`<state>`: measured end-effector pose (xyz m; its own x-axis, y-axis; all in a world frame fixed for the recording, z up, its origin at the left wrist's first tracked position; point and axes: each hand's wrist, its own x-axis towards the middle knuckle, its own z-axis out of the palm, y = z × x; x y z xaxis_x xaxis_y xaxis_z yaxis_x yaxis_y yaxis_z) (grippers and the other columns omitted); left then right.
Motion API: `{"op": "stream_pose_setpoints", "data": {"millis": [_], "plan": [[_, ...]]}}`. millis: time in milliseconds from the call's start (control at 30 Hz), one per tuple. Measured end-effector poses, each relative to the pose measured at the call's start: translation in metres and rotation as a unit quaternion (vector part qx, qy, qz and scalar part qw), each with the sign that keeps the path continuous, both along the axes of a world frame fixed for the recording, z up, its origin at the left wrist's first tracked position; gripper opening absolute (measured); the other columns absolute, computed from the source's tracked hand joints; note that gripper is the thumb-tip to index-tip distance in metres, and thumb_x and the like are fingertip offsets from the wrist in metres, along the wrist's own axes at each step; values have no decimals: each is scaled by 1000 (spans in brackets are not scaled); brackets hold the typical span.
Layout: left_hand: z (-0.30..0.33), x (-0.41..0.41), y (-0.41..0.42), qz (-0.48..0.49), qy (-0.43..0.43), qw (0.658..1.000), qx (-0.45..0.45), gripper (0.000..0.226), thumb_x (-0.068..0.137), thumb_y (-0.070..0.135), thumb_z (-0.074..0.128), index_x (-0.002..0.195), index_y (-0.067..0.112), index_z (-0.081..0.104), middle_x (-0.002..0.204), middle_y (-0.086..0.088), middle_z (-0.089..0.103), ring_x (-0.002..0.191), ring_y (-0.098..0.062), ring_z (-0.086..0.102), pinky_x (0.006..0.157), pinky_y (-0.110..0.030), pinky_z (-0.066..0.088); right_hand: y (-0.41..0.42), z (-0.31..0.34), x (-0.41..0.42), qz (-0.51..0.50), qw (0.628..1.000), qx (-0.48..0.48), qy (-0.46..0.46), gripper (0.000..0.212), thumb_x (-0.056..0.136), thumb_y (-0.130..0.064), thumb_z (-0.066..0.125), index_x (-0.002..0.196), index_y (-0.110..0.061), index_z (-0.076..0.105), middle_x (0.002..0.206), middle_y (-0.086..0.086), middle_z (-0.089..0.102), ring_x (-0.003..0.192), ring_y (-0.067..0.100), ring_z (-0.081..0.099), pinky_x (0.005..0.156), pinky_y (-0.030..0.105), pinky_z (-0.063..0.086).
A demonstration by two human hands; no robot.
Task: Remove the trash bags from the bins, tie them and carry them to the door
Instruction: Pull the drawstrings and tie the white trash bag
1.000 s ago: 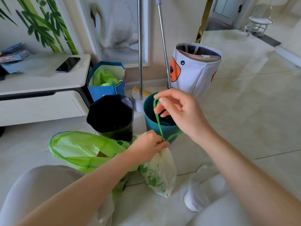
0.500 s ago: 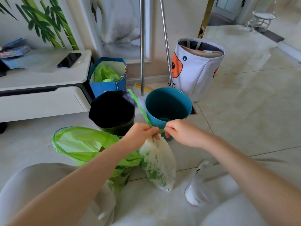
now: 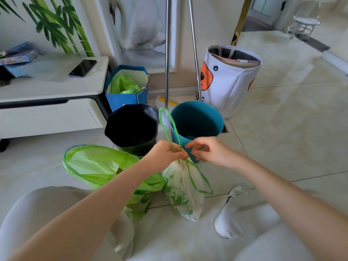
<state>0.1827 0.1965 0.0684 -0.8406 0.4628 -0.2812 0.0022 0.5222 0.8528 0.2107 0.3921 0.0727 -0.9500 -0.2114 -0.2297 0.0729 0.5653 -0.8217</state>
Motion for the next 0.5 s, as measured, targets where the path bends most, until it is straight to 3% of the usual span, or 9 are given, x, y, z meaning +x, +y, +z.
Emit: {"op": "stream_pose_setpoints", "data": {"millis": [33,100,267,367,500], "plan": [[0,1,0,-6,1,1000,0,18,86,31,68,81,16,78,88,-10,74,69,-24,61,66,-33,48,-6,-1,-1,13,1000,-20,-12,28,88,-7,62,95,-34,64,91,0,68,72,11,65,64,25,54],[-1,2,-1,-13,4,1000,7,17,85,29,70,82,15,78,86,-16,72,72,-19,57,69,-33,46,-16,-6,-3,31,999,-28,-34,32,86,-6,65,87,-38,60,93,1,66,74,16,64,65,30,55],[0,3,-7,-1,13,1000,22,6,79,18,77,84,15,79,82,-15,74,72,-14,64,80,-34,55,-20,-9,-8,55,998,-8,-27,24,88,-12,63,81,-35,62,82,-7,64,69,12,58,65,28,50],[1,3,-12,0,17,999,28,6,77,12,78,82,15,79,78,-17,74,67,-14,63,75,-29,56,-22,-11,-4,74,997,15,-22,27,88,-17,63,79,-42,61,85,-10,65,77,15,62,72,29,53],[-3,0,-18,-19,41,999,1,5,76,16,79,80,20,79,67,2,72,62,-5,60,68,-24,51,-24,-10,-5,61,998,19,-28,19,88,-21,65,79,-37,63,79,-13,64,73,10,61,69,27,53]]}}
